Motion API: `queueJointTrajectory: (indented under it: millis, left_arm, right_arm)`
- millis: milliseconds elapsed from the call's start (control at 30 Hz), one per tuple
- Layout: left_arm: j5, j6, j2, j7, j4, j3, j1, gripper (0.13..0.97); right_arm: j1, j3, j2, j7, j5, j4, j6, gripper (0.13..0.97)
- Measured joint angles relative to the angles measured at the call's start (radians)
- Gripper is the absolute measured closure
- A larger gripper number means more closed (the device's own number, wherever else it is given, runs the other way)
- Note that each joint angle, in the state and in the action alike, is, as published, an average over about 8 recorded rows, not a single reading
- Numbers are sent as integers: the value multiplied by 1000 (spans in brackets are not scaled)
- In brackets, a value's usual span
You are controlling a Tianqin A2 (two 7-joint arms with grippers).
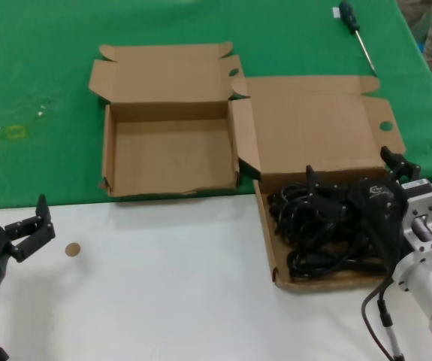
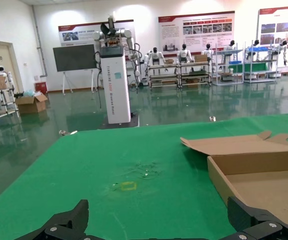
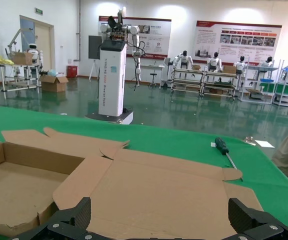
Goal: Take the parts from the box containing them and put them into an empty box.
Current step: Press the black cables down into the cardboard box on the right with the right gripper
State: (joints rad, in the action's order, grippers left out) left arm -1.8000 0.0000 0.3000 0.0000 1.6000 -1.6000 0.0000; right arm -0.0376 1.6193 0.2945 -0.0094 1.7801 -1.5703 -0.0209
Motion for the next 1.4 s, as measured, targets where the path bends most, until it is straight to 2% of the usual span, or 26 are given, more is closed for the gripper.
queueJointTrajectory:
  millis: [833, 967, 1200, 1400]
  left_arm:
    - [0, 0, 0, 0, 0, 0, 0, 140]
    - [0, 0, 0, 0, 0, 0, 0, 175]
    - [0, 0, 0, 0, 0, 0, 0, 210]
    - [0, 0, 0, 0, 0, 0, 0, 300]
  right_arm:
    - [0, 1, 1, 1, 1, -1, 1, 129]
    - [4, 11, 13, 8, 9, -7, 10, 129]
    - [12, 59, 82, 28, 47, -32, 43, 129]
    - [6, 122, 236, 61, 101, -45, 38, 129]
